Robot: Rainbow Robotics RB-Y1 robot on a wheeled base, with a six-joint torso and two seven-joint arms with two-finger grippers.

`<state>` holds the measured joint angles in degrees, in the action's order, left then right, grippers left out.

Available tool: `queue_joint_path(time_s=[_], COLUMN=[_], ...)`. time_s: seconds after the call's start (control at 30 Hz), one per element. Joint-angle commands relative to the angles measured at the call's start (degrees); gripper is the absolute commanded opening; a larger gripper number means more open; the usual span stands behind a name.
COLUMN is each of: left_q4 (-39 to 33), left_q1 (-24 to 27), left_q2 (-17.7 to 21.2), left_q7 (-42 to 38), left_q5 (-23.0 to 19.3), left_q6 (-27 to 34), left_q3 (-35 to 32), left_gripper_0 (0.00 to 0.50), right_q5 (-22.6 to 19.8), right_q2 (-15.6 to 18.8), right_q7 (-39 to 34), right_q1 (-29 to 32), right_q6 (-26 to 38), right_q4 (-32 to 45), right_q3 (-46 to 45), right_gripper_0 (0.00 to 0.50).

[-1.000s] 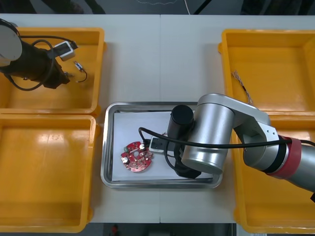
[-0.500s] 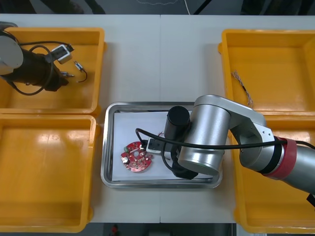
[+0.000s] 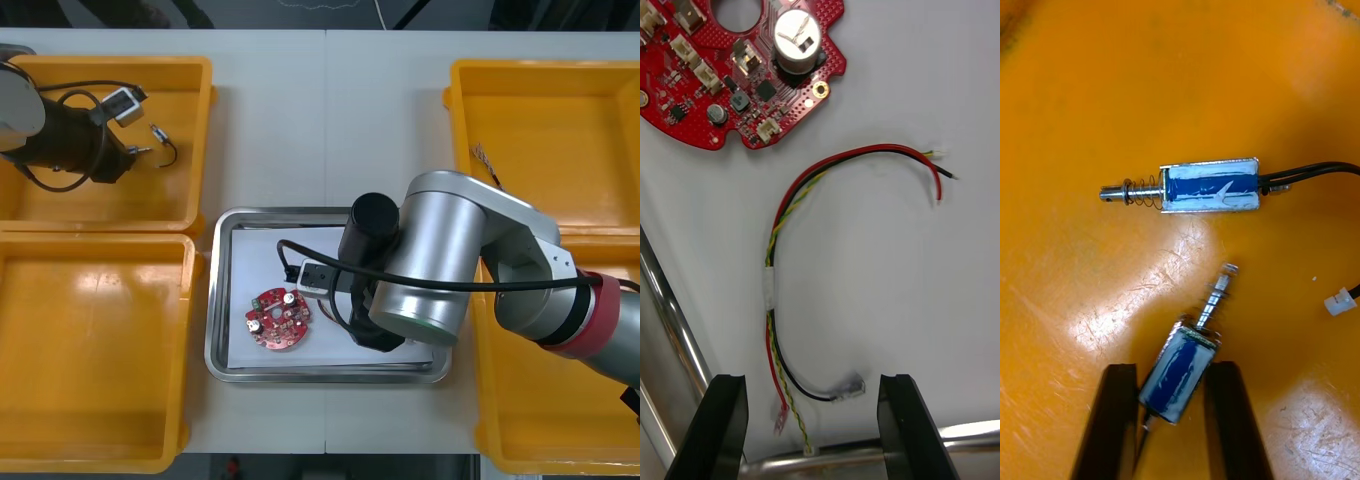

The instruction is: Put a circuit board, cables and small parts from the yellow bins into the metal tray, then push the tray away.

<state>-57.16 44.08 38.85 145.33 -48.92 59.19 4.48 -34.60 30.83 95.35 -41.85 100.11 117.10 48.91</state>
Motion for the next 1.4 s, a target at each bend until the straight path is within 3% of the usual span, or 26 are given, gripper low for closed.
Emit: queue_joint_path(time_s=[0.03, 0.13, 0.3, 0.6, 0.8, 1.17, 1.4], left_q4=[0.3, 0.3, -0.2, -7.3, -18.4, -37.1, -47.2], left_q1=[1.6, 1.6, 1.6, 1.5, 0.1, -5.0, -7.0], left_q2=[0.9, 1.6, 2.6, 3.2, 2.5, -1.8, -6.2], left_q7=[4.2, 3.8, 3.7, -0.8, -12.8, -30.5, -38.5], left_q5=[-0.3, -0.3, 0.1, 8.0, 13.9, 17.8, 20.7], left_q6=[0.0, 1.3, 5.0, 16.6, 25.7, 38.2, 47.2], left_q3=[0.4, -0.1, -2.8, -9.1, -9.1, -9.1, -9.0], left_gripper_0=[0.000, 0.000, 0.000, 0.000, 0.000, 0.001, 0.000], right_q5=[-0.5, -0.6, -0.5, -4.6, -4.8, -6.3, -2.3], right_q2=[-1.0, -1.1, -1.3, -0.3, 0.8, 3.8, 3.7], right_q7=[1.0, 0.6, 1.0, -0.2, -1.4, -3.1, -4.1], right_q1=[-0.3, -0.3, -0.3, -0.4, -0.4, -0.4, -0.5], right_q6=[5.3, 9.8, 9.9, 9.9, 9.9, 9.9, 9.9], right_q4=[5.8, 8.8, 12.5, 15.3, 15.3, 11.2, 6.6], right_q3=[-5.9, -8.0, -11.9, -23.3, -32.4, -42.1, -46.9], right_gripper_0=[0.500, 0.500, 0.500, 0.500, 0.500, 0.500, 0.500])
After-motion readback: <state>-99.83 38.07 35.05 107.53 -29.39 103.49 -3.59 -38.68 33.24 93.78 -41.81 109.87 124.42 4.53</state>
